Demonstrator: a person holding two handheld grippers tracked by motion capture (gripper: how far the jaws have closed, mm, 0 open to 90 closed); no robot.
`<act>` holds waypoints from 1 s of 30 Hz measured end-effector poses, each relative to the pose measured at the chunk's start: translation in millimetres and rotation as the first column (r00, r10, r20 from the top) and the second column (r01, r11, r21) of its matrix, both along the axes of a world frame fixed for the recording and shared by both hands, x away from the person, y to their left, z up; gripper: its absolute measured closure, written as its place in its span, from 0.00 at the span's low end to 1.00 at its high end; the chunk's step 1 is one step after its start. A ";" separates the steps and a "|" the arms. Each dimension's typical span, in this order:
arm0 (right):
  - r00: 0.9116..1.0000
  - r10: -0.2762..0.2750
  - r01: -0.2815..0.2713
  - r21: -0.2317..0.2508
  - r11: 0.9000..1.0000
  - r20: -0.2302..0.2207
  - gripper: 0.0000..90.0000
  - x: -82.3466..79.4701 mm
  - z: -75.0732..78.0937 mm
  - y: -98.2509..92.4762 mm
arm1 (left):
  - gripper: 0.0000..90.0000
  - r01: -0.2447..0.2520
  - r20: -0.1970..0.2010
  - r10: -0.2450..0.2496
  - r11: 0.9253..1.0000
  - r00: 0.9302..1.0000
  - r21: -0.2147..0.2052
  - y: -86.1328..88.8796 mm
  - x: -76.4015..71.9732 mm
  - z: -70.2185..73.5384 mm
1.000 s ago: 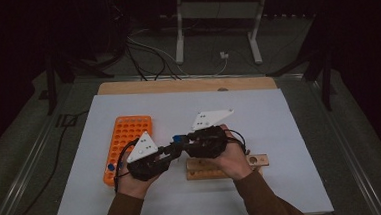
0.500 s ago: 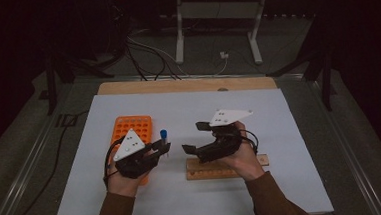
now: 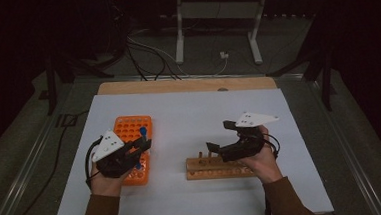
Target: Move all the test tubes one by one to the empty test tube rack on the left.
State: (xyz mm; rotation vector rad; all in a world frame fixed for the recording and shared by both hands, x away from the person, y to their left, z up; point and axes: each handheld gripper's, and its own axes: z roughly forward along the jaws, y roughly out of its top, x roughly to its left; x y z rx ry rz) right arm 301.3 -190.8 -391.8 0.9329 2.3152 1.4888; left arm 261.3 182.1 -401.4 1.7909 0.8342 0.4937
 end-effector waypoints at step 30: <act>0.996 -0.088 0.088 0.016 0.996 0.003 0.02 -11.7 -9.6 -44.0 | 0.86 -0.158 -0.006 0.159 0.987 0.987 0.017 58.3 -14.2 -9.6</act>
